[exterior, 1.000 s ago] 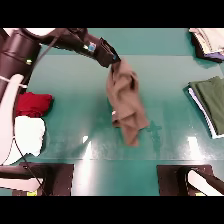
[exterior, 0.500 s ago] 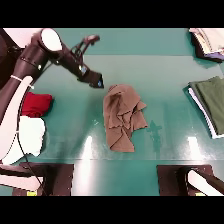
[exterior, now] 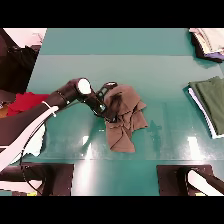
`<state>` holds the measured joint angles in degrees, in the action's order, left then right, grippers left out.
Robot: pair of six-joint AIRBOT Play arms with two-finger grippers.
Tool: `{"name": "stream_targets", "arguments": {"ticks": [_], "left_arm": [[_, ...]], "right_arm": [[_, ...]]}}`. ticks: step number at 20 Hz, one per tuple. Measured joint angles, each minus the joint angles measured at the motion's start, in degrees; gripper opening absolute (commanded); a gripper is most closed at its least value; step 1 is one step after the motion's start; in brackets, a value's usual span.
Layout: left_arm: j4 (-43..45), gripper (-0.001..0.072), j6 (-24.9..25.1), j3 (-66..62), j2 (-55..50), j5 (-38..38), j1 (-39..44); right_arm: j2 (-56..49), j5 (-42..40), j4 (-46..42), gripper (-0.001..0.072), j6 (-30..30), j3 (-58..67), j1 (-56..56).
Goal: Fold the shirts.
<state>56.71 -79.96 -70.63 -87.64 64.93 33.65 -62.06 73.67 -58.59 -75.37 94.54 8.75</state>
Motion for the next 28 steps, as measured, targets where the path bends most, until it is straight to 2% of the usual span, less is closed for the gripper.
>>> {"name": "stream_targets", "arguments": {"ticks": [1,2,3,4,8,11,12,13,14,15,18,22,28], "left_arm": [[-0.02,0.0616,-0.44,0.57,0.0,-1.03,0.44],[0.0,0.0443,-0.92,1.01,0.0,-2.27,0.79],[0.11,0.0089,-1.22,1.31,0.0,-3.06,1.09],[0.02,0.0025,-1.44,1.55,0.0,-3.82,1.33],[0.31,0.0024,-1.75,1.57,1.38,-4.13,0.92],[1.86,0.0024,-1.33,-0.68,6.27,-2.1,-2.71],[2.4,0.0024,-1.16,-1.86,8.37,-1.18,-4.35],[3.04,0.0024,-0.98,-3.15,10.51,-0.37,-6.1],[3.52,0.0024,-0.85,-4.57,12.83,0.59,-7.96],[3.91,0.0024,-0.63,-5.79,14.88,1.2,-9.62],[4.46,0.0024,0.26,-8.31,19.96,2.45,-13.16],[5.29,0.0025,0.66,-9.38,22.6,4.28,-15.1],[6.1,0.0024,0.81,-9.73,23.43,6.45,-15.65]], "right_arm": [[0.0,0.17,0.04,0.002,0.0,0.0,0.0],[0.0,0.39,0.04,0.002,0.0,0.0,0.0],[0.0,0.7,0.04,0.002,0.0,0.0,0.0],[0.0,0.94,0.04,0.002,0.0,0.0,0.0],[-0.17,2.32,0.11,0.002,0.0,0.0,0.0],[-2.23,6.95,0.13,0.0023,-0.02,-0.15,-0.57],[-3.21,8.66,0.26,0.007,-0.02,-0.72,-1.29],[-4.28,9.9,0.31,0.0322,-0.02,-1.97,-2.34],[-5.29,10.34,0.33,0.052,-0.02,-3.74,-3.69],[-6.43,10.38,0.42,0.0553,-0.02,-6.23,-5.53],[-10.38,7.8,0.48,0.0552,0.02,-15.47,-12.52],[-17.46,-0.52,2.27,0.0551,3.21,-25.11,-23.26],[-28.35,-9.79,3.43,0.0552,4.94,-24.33,-32.2]]}}
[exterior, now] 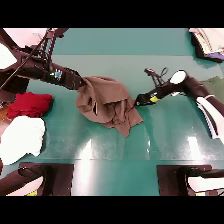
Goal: Fold the shirts.
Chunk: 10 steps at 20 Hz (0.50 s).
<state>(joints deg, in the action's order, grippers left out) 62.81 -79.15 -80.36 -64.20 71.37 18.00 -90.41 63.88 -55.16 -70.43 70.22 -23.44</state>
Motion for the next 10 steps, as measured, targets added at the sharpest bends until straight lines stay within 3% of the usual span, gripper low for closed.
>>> {"name": "stream_targets", "arguments": {"ticks": [2,3,5,6,10], "left_arm": [[0.15,0.0024,0.02,0.0,0.07,0.28,-0.11],[0.2,0.0024,0.02,0.0,0.11,0.33,-0.11],[0.17,0.0024,0.07,0.0,0.11,0.5,-0.11],[0.2,0.0024,0.07,0.0,0.11,0.57,-0.11],[1.29,0.0024,0.09,-0.79,0.11,1.42,-0.11]], "right_arm": [[-2.91,-1.09,0.74,0.0546,0.13,1.9,-1.57],[-4.02,-1.79,1.57,0.0476,0.17,2.75,-2.03],[-5.92,-3.06,3.34,0.006,0.26,4.26,-2.64],[-6.45,-3.48,3.93,0.002,0.28,4.81,-2.8],[-5.97,-3.67,4.5,0.0018,0.42,7.34,-1.73]]}}
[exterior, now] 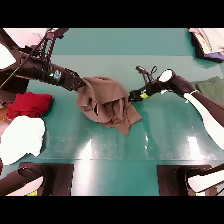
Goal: Fold the shirts.
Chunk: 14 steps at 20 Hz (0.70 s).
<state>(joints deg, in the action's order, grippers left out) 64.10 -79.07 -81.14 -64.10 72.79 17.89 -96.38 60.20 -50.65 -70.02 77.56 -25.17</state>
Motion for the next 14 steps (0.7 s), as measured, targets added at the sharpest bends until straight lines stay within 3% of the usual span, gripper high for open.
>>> {"name": "stream_targets", "arguments": {"ticks": [7,14], "left_arm": [[6.54,0.0024,-0.33,-18.88,0.11,3.17,0.0],[1.29,0.0024,-0.39,-36.74,1.2,2.25,0.0]], "right_arm": [[16.81,3.43,-9.44,0.0018,-3.17,13.49,10.95],[32.83,1.42,-12.0,0.0018,-4.22,29.49,19.76]]}}
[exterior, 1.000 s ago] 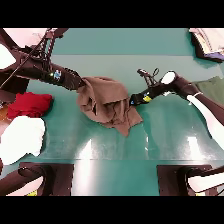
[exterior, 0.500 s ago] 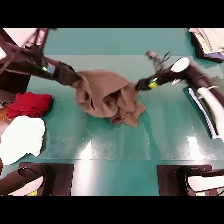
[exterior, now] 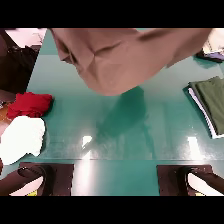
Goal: Fold the shirts.
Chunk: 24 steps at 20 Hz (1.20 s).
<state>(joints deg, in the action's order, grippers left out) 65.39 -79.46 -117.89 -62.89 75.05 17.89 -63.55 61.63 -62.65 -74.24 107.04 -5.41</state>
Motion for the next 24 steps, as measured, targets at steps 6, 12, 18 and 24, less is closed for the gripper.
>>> {"name": "stream_targets", "arguments": {"ticks": [6,12,18,24], "left_arm": [[-1.97,0.0024,-0.02,-0.72,2.08,-3.02,0.02],[9.4,0.0024,-0.22,16.22,2.32,-4.31,0.02],[15.37,0.0024,-1.31,41.59,2.14,-10.49,0.0],[16.33,0.0025,-2.1,52.92,-4.24,-22.1,0.0]], "right_arm": [[7.69,1.42,-0.39,0.0017,-0.02,4.2,2.29],[11.65,5.27,-1.57,0.0017,-0.09,-11.98,2.62],[13.18,3.91,-3.17,0.0017,-0.28,-35.67,2.64],[13.25,-1.42,-3.39,0.0018,-0.72,-52.68,2.64]]}}
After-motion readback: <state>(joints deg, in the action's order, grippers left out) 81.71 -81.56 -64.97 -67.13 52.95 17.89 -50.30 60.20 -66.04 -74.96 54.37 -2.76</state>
